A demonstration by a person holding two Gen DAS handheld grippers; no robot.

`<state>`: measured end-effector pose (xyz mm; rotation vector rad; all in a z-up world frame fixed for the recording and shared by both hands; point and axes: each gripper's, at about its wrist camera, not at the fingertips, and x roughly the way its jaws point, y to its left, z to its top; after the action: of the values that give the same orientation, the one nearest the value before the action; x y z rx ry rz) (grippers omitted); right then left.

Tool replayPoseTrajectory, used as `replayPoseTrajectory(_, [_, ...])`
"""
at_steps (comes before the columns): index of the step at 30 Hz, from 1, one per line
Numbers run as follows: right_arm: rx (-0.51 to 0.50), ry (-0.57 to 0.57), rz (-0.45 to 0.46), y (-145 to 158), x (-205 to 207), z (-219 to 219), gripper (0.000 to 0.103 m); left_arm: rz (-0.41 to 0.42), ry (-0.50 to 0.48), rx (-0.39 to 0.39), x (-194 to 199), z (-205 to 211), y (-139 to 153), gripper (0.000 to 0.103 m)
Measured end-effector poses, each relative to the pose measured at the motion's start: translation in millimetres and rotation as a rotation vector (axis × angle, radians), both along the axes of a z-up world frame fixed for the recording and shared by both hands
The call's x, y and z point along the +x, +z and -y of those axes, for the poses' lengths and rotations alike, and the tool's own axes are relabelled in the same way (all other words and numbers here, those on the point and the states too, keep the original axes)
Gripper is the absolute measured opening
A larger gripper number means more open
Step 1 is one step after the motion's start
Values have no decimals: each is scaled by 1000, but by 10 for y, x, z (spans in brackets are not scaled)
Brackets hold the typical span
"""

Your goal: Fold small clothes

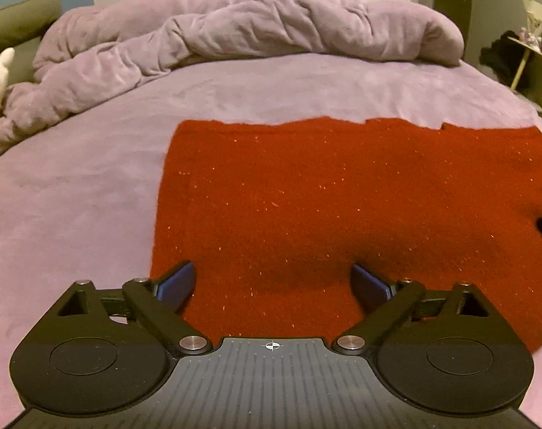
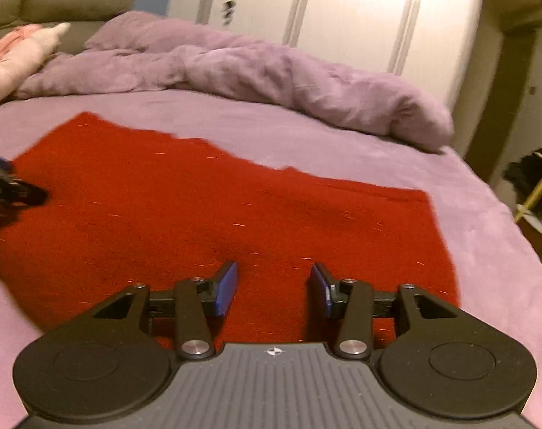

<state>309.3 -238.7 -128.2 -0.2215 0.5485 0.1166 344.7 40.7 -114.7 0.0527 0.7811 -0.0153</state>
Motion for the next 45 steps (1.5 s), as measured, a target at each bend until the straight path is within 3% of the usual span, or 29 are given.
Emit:
replayPoseTrajectory(5, [-7, -72, 6, 18, 212, 249, 48, -3, 14, -50, 160, -73, -34, 103])
replayPoseTrajectory(9, [-26, -113, -26, 102, 193, 139, 50, -29, 66, -97, 133, -127, 78, 102])
replayPoseTrajectory(14, [68, -22, 19, 257, 185, -141, 49, 38, 43, -131, 128, -12, 316, 99])
replayPoseTrajectory(18, [35, 13, -37, 68, 447, -294, 50, 18, 36, -59, 386, 186, 189, 99])
replayPoseTrajectory(19, [23, 16, -27, 8, 499, -261, 54, 3, 46, -31, 470, 215, 97, 99])
replayPoseTrajectory(20, [22, 22, -3, -41, 534, -200, 66, -6, 56, -17, 524, 218, 29, 102])
replayPoseTrajectory(22, [59, -4, -2, -75, 630, -20, 78, 18, 72, -30, 575, 195, -42, 103])
replayPoseTrajectory(28, [75, -14, 6, -78, 645, 72, 82, 52, 80, -27, 596, 183, -94, 103])
replayPoseTrajectory(34, [-1, -77, -49, 80, 500, -130, 86, -2, 80, -59, 430, 32, 49, 103])
replayPoseTrajectory(39, [139, -35, -45, 215, -133, -182, 86, 0, 102, -174, -108, -362, 176, 103])
replayPoseTrajectory(43, [152, -11, -62, 148, -542, -231, 85, -18, 168, -180, -540, -773, 146, 103])
replayPoseTrajectory(45, [183, -21, -97, 92, -574, -235, 82, -47, 182, -244, -608, -956, 99, 103])
